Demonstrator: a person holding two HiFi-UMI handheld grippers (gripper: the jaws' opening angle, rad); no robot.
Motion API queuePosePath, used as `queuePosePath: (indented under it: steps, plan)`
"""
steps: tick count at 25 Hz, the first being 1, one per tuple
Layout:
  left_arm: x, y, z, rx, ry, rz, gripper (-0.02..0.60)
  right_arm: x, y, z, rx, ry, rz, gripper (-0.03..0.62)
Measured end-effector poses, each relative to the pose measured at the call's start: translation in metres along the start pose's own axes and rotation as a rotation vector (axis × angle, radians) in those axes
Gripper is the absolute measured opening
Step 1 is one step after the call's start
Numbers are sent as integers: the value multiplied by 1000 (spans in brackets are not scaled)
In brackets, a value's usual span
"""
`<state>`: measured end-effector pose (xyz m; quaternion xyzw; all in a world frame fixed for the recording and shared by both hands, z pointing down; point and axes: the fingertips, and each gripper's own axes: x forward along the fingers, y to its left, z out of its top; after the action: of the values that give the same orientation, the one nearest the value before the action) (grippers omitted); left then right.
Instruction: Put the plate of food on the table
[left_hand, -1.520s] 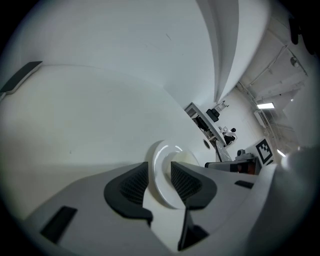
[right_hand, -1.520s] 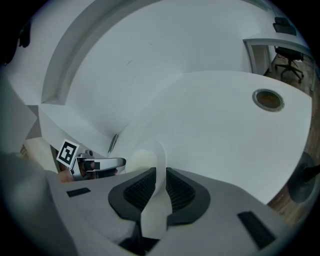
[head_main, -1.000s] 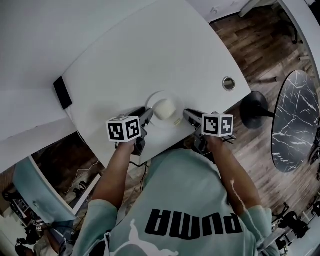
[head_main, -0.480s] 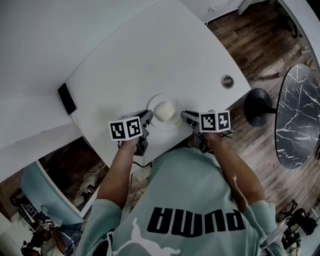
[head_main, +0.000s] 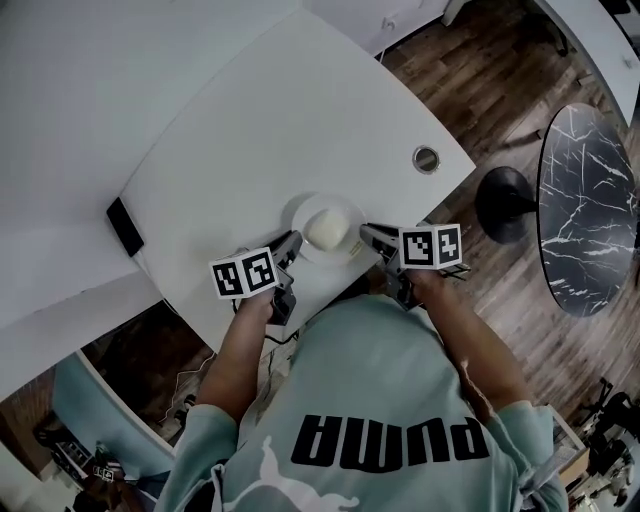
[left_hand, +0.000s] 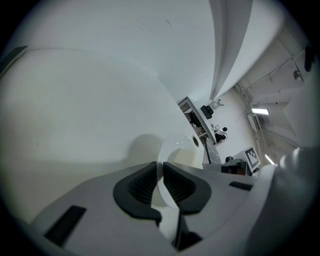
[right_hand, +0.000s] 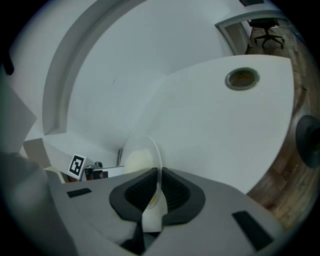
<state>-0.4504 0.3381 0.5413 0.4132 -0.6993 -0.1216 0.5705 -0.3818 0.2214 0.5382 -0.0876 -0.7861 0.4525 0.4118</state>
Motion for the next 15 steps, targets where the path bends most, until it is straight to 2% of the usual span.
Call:
queuePosePath:
  steps: [9, 15]
  plan:
    - [19, -65, 8, 104, 23, -98, 44, -66, -12, 10, 61, -164, 14, 32]
    - [33, -107, -1, 137, 47, -150, 44, -112, -21, 9, 73, -253, 21, 31]
